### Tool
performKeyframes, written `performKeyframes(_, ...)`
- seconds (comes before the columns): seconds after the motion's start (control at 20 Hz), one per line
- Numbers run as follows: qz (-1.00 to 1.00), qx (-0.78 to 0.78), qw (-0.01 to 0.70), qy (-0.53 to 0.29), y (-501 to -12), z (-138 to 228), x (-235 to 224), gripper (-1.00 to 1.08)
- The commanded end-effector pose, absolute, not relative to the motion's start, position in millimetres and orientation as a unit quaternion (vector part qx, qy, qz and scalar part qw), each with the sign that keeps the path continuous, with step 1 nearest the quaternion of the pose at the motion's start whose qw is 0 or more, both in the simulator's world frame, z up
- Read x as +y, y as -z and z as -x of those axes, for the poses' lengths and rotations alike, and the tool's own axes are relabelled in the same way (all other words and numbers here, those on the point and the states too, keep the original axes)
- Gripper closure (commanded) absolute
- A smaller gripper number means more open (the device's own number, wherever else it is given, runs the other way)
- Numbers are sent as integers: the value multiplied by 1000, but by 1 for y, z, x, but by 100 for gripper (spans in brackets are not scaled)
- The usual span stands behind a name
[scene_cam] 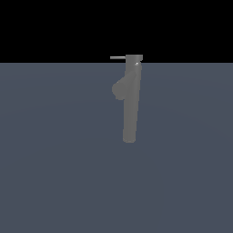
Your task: Turn on the faucet by rotating a designated handle.
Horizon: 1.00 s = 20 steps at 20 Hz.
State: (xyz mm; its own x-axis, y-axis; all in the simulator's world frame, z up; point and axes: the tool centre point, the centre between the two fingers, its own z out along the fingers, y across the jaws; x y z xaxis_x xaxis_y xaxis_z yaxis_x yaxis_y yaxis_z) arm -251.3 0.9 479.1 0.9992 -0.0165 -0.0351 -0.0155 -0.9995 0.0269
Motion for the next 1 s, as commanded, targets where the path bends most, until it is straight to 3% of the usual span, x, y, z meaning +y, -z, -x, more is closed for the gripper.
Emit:
performKeyframes(0.0,-1000,-4,13,17,-481,251,4,108)
performKeyframes(0.5,-1000,-11,12,16,-477,234,3,108)
performKeyframes(0.95,-999,-30,11,13,-462,182,1,108)
